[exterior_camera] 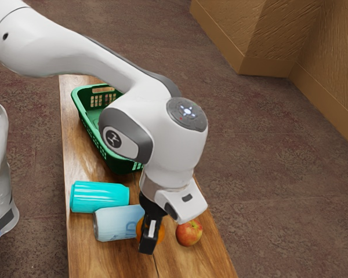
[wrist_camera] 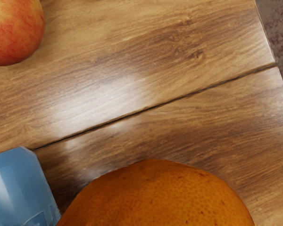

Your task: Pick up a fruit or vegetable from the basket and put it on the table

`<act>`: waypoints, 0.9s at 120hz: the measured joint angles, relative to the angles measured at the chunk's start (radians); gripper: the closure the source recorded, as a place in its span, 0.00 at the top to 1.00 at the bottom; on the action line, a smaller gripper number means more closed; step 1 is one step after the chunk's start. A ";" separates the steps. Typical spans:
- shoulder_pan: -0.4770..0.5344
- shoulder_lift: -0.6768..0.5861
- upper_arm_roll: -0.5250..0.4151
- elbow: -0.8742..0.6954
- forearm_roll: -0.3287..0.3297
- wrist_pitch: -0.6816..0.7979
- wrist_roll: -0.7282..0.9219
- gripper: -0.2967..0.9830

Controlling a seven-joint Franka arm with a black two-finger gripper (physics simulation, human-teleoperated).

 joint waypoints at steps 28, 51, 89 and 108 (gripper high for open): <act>0.000 0.039 -0.048 0.000 0.015 0.038 -0.042 0.45; -0.001 0.115 -0.057 -0.007 0.056 0.082 -0.066 0.45; 0.012 0.200 -0.057 -0.023 0.091 0.150 -0.092 0.61; 0.023 0.203 -0.056 -0.023 0.096 0.177 -0.099 0.72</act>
